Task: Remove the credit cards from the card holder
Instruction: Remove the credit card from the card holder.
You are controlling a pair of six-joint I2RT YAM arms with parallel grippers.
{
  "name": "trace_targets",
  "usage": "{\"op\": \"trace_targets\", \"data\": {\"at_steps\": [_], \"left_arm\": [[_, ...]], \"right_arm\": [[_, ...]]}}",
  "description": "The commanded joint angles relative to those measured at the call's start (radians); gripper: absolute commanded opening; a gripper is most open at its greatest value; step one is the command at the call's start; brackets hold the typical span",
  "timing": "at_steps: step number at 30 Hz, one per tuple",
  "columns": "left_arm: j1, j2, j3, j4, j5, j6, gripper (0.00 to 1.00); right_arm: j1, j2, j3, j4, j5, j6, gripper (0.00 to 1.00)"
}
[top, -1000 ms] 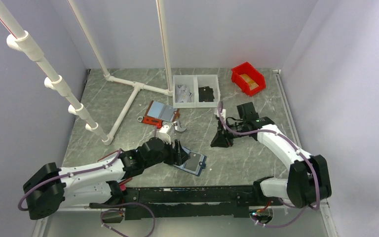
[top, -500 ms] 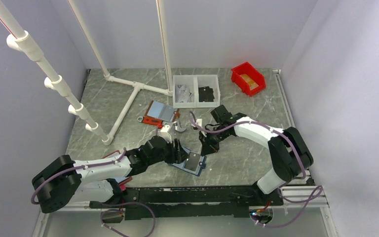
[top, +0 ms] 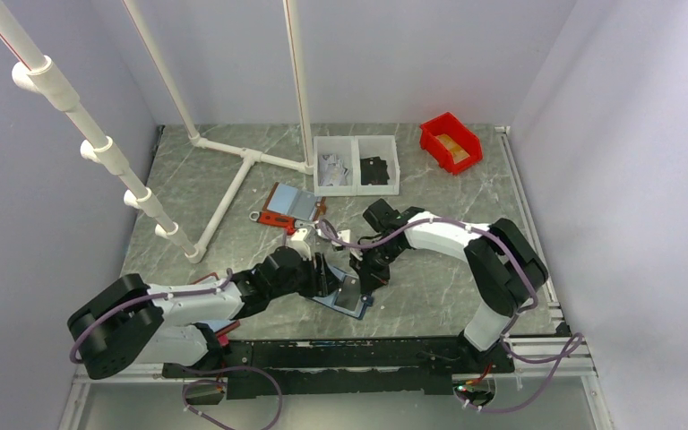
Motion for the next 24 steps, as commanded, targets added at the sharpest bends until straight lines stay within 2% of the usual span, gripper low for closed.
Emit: {"op": "trace_targets", "data": {"at_steps": [1, 11, 24], "left_arm": [[0.01, 0.028, -0.012, 0.079, 0.036, -0.005, 0.56], [0.036, 0.076, -0.046, 0.145, 0.076, -0.022, 0.52], [0.063, 0.101, -0.097, 0.247, 0.137, -0.036, 0.52]], "right_arm": [[0.016, 0.014, 0.042, -0.026, 0.016, -0.02, 0.04], [0.026, 0.056, 0.057, -0.009, 0.061, 0.014, 0.03], [0.029, 0.105, 0.073, -0.017, 0.095, 0.016, 0.03]]}}
